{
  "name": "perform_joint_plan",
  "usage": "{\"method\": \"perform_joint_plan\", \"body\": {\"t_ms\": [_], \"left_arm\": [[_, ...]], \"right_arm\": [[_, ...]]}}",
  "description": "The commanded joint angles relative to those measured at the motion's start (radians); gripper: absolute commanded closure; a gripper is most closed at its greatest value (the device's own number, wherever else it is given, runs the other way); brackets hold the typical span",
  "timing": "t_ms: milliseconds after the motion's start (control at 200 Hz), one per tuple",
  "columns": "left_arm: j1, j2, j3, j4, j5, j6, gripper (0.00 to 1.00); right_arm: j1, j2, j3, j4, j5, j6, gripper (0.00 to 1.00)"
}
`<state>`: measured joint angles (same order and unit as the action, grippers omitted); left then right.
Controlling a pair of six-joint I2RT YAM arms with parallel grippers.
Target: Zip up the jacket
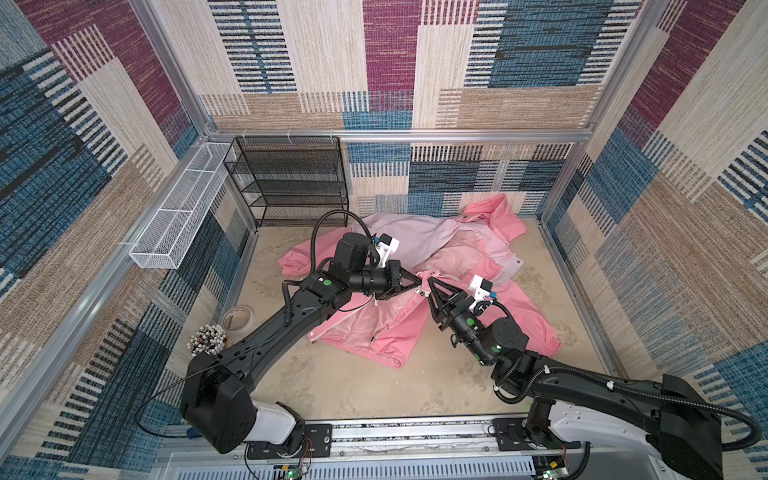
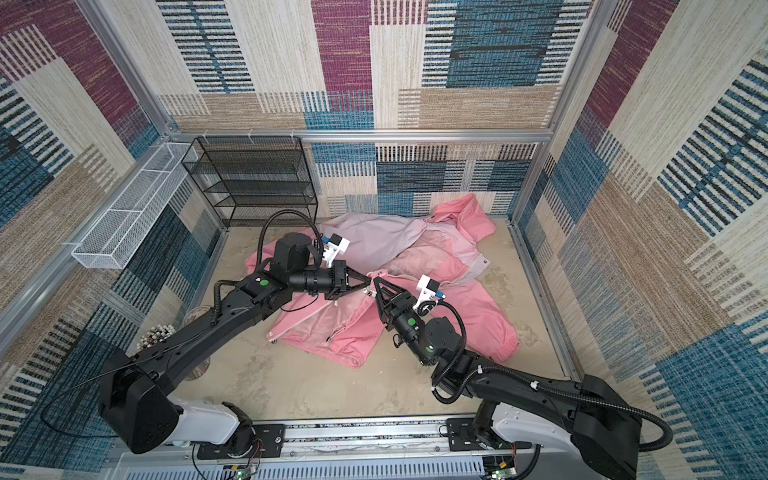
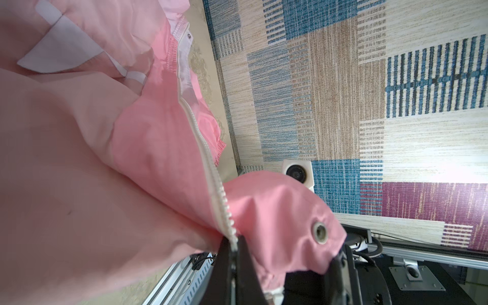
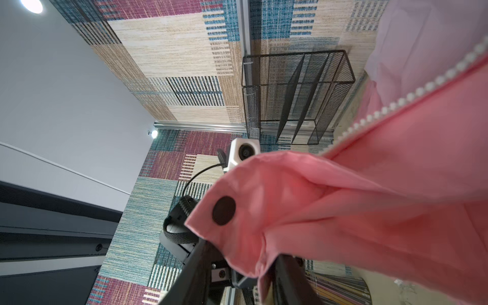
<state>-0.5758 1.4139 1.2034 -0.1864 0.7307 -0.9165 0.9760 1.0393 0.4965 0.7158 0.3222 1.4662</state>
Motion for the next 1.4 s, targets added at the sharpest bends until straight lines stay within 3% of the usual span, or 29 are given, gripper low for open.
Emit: {"method": "perform_joint_plan", "body": {"t_ms": [0,691,842,987,1122,1182,1267,1393], "left_arm": [[0.007,-0.004,0.028,-0.015,-0.007,0.034,1.00],[0.010,-0.014,0.008,-0.036,0.006,0.043,1.00],[0.011,-0.020,0.001,-0.038,0.001,0.046,1.00],[0.013,-0.014,0.015,-0.043,0.005,0.045,1.00],[0.016,-0.021,0.022,-0.054,-0.002,0.048,1.00],[0.021,-0.032,0.018,-0.065,-0.019,0.055,0.87],[0.040,-0.051,0.024,-0.133,-0.052,0.097,0.60],[0.112,-0.109,0.018,-0.341,-0.203,0.234,0.51]], "right_arm": [[0.007,-0.014,-0.001,-0.138,-0.018,0.033,0.59],[-0.031,0.047,-0.049,0.112,-0.095,-0.066,0.64],[-0.044,0.050,-0.024,0.066,-0.114,-0.073,0.71],[-0.043,0.063,-0.047,0.110,-0.126,-0.062,0.93],[-0.043,0.061,-0.065,0.132,-0.129,-0.057,1.00],[-0.043,0.053,-0.071,0.143,-0.127,-0.070,1.00],[-0.043,0.032,-0.082,0.161,-0.124,-0.088,1.00],[-0.045,-0.041,-0.101,0.105,-0.088,-0.108,1.00]]}}
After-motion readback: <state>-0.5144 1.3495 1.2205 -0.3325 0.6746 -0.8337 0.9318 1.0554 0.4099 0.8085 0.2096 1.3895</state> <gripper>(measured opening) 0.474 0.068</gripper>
